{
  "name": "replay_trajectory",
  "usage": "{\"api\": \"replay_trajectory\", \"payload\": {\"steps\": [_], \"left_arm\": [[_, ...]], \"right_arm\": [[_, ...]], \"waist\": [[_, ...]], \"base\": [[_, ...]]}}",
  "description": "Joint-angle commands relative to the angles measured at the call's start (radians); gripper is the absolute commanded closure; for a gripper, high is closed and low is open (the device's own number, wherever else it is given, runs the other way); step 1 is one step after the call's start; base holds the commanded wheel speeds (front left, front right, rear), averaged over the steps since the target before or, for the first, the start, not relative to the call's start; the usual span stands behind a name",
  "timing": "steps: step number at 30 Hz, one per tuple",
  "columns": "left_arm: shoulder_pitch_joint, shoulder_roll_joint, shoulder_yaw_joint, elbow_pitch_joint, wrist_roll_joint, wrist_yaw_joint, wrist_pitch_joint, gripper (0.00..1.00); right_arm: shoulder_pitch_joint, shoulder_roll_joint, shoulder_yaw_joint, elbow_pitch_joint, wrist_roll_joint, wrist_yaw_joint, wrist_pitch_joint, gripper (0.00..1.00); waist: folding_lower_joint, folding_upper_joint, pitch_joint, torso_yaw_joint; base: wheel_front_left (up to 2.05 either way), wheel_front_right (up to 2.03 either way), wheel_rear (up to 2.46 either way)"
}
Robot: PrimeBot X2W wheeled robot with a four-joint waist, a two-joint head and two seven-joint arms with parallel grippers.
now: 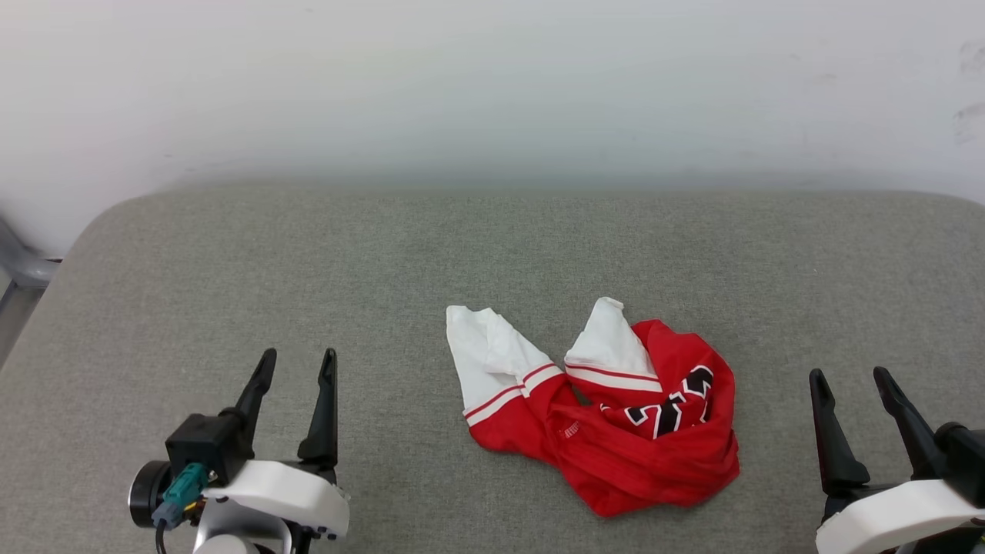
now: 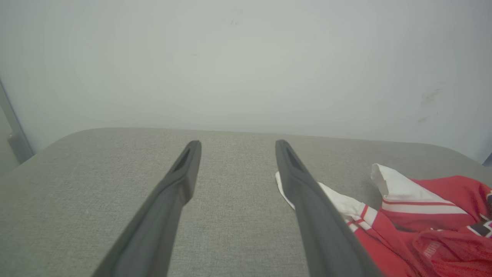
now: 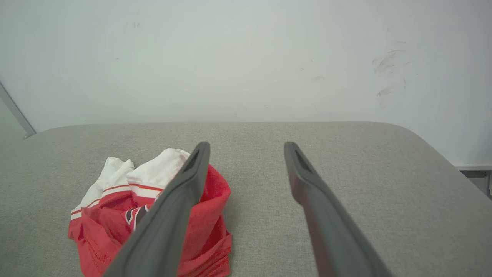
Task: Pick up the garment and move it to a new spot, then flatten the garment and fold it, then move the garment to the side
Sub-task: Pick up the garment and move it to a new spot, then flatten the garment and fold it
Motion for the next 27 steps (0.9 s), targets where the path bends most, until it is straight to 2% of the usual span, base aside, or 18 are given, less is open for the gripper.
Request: {"api": "replay_trajectory", "payload": {"steps": [1, 13, 17, 19, 20, 27], "left_arm": [[0.016, -0.003, 0.002, 0.003, 0.006, -0.008, -0.002, 0.00], [-0.002, -0.037, 0.023, 0.022, 0.040, -0.046, -0.003, 0.00], [-0.015, -0.046, 0.026, 0.016, 0.051, -0.057, -0.003, 0.00], [-0.033, -0.059, 0.028, 0.008, 0.061, -0.064, -0.003, 0.00], [-0.033, -0.059, 0.028, 0.008, 0.061, -0.064, -0.003, 0.00], [-0.068, -0.106, 0.042, -0.007, 0.089, -0.094, -0.002, 0.00]], "right_arm": [[0.012, 0.001, 0.000, -0.009, 0.000, 0.000, 0.003, 0.00], [-0.015, 0.001, 0.004, 0.016, 0.022, 0.000, 0.055, 0.00], [-0.067, -0.004, 0.014, 0.058, 0.043, 0.000, 0.126, 0.00], [-0.141, -0.041, 0.035, 0.109, 0.089, 0.000, 0.227, 0.00], [-0.141, -0.041, 0.035, 0.109, 0.089, 0.000, 0.227, 0.00], [-0.374, -0.151, 0.172, 0.224, 0.191, 0.000, 0.452, 0.00]], "waist": [[0.0001, -0.0001, -0.004, 0.001], [0.0001, -0.0001, 0.007, 0.023], [0.0001, -0.0001, 0.028, 0.038], [0.0001, -0.0001, 0.055, 0.059], [0.0001, -0.0001, 0.055, 0.059], [0.0001, -0.0001, 0.126, 0.104]], "base": [[0.00, 0.00, 0.00], [0.00, 0.00, 0.00], [0.00, 0.00, 0.00], [0.00, 0.00, 0.00], [0.00, 0.00, 0.00], [0.00, 0.00, 0.00]]}}
